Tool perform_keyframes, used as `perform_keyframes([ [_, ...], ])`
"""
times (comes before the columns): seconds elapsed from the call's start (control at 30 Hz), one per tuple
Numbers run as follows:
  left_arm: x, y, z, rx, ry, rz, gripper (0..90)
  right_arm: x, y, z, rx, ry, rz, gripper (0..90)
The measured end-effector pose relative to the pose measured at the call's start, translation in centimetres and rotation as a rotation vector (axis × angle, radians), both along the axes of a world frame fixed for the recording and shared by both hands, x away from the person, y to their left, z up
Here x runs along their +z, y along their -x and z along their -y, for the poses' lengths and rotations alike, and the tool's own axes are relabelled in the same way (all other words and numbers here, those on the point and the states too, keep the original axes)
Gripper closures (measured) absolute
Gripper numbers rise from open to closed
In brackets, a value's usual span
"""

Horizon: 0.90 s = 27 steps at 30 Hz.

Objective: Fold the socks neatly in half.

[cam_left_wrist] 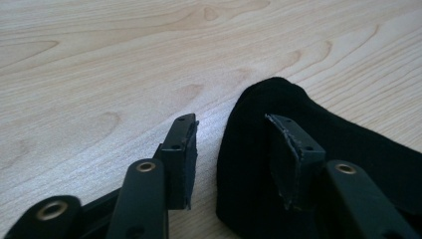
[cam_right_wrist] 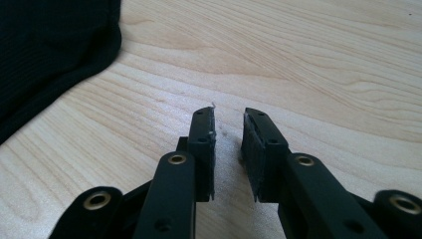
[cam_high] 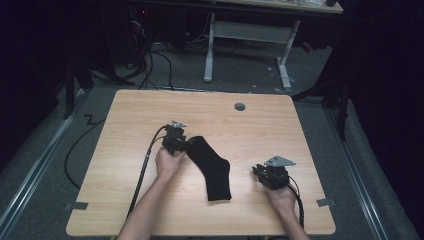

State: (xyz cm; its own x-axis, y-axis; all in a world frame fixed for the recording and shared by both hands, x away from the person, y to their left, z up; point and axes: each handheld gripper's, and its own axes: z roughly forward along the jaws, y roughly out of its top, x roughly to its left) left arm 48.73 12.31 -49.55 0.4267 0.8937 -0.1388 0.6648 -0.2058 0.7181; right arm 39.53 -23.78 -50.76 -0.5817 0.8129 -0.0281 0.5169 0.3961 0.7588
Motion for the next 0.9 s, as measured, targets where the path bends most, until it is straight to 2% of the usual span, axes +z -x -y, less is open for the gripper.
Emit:
perform_keyframes([
  [0.17,-0.2,0.0,0.3,-0.014,-0.016,0.011,61.9,0.0,0.0,0.0,-0.012,0.001,0.001,67.0],
  [0.37,-0.2,-0.1,0.5,-0.051,-0.003,-0.003,76.7,0.0,0.0,0.0,-0.024,-0.002,-0.004,65.4],
  [0.43,0.0,-0.1,0.6,-0.058,-0.014,-0.004,80.0,0.0,0.0,0.0,-0.026,-0.002,-0.005,65.0],
  [0.7,0.9,0.3,0.6,-0.087,-0.013,0.021,82.8,0.0,0.0,0.0,-0.027,-0.001,-0.004,64.7],
  [0.9,1.8,1.1,1.2,-0.122,-0.036,0.066,83.0,0.0,0.0,-0.1,-0.036,0.001,0.000,64.8],
])
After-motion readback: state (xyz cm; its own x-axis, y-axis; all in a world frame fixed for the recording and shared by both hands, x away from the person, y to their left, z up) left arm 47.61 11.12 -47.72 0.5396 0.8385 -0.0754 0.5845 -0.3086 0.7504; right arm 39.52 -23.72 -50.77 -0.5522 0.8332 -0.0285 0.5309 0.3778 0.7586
